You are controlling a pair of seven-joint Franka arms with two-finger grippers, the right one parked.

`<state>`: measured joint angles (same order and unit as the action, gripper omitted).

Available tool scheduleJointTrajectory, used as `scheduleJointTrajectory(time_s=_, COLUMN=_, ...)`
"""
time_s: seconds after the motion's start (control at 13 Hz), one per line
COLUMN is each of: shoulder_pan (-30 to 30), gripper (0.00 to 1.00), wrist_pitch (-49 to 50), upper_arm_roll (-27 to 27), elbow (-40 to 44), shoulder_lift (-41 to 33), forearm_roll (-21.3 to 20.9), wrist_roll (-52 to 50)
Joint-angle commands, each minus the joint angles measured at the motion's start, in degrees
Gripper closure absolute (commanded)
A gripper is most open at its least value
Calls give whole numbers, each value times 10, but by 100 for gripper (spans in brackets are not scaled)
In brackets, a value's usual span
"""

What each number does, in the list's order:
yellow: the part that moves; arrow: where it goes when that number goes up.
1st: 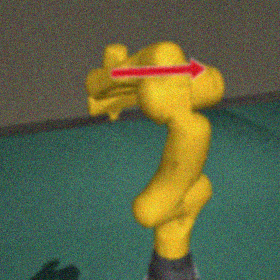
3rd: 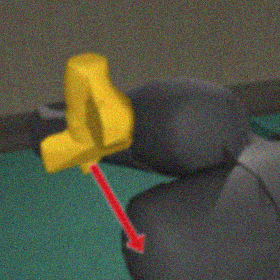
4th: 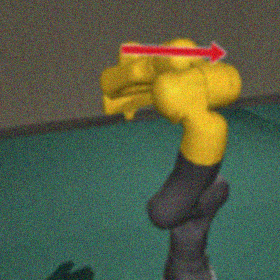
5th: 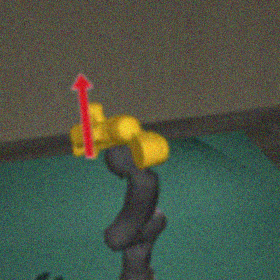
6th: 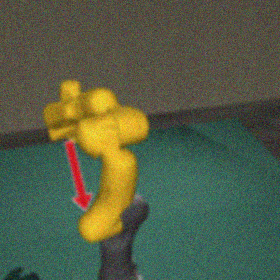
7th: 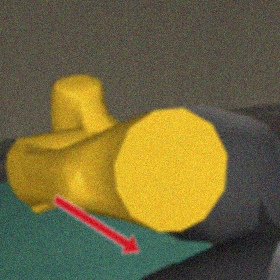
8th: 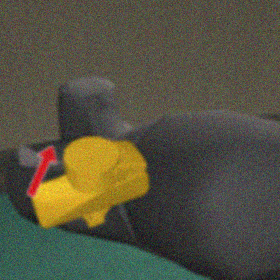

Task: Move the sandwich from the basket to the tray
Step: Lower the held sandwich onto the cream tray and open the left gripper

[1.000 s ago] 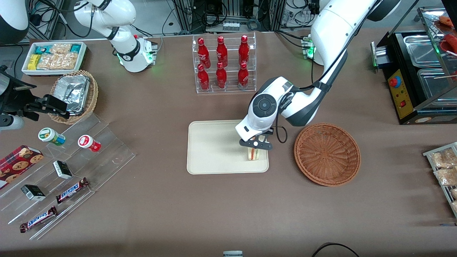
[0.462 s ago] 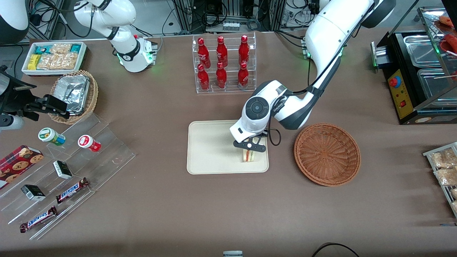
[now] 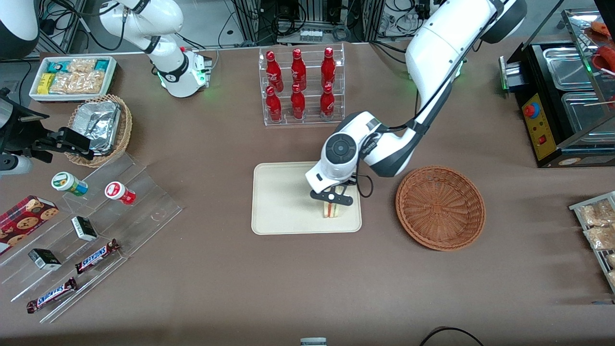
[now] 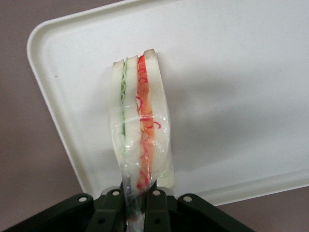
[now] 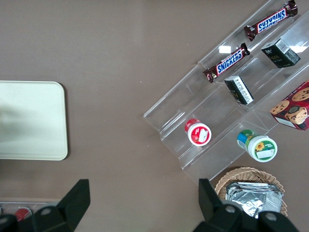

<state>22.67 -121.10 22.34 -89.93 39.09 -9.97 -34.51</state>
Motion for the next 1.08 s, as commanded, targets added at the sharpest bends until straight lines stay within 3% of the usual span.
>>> scheduleJointTrajectory(time_s=0.0, shoulder_pan=19, gripper=100, wrist_pitch=2, upper_arm_roll=-7, elbow=46, shoulder_lift=31, forearm_roll=-14, wrist_roll=-20)
scheduleJointTrajectory(time_s=0.46, shoulder_pan=19, gripper=100, wrist_pitch=2, upper_arm_roll=-7, elbow=46, shoulder_lift=31, forearm_roll=-15, wrist_roll=-20)
scheduleJointTrajectory(time_s=0.54, shoulder_pan=19, gripper=86, wrist_pitch=3, upper_arm_roll=-7, elbow=46, shoulder_lift=31, forearm_roll=-15, wrist_roll=-21)
scheduleJointTrajectory(time_s=0.62, shoulder_pan=19, gripper=50, wrist_pitch=3, upper_arm_roll=-7, elbow=46, shoulder_lift=31, forearm_roll=-15, wrist_roll=-25)
scheduleJointTrajectory(time_s=0.77, shoulder_pan=19, gripper=2, wrist_pitch=3, upper_arm_roll=-7, elbow=46, shoulder_lift=31, forearm_roll=-15, wrist_roll=-28)
scheduleJointTrajectory(time_s=1.0, shoulder_pan=19, gripper=0, wrist_pitch=3, upper_arm_roll=-7, elbow=45, shoulder_lift=30, forearm_roll=-15, wrist_roll=-32)
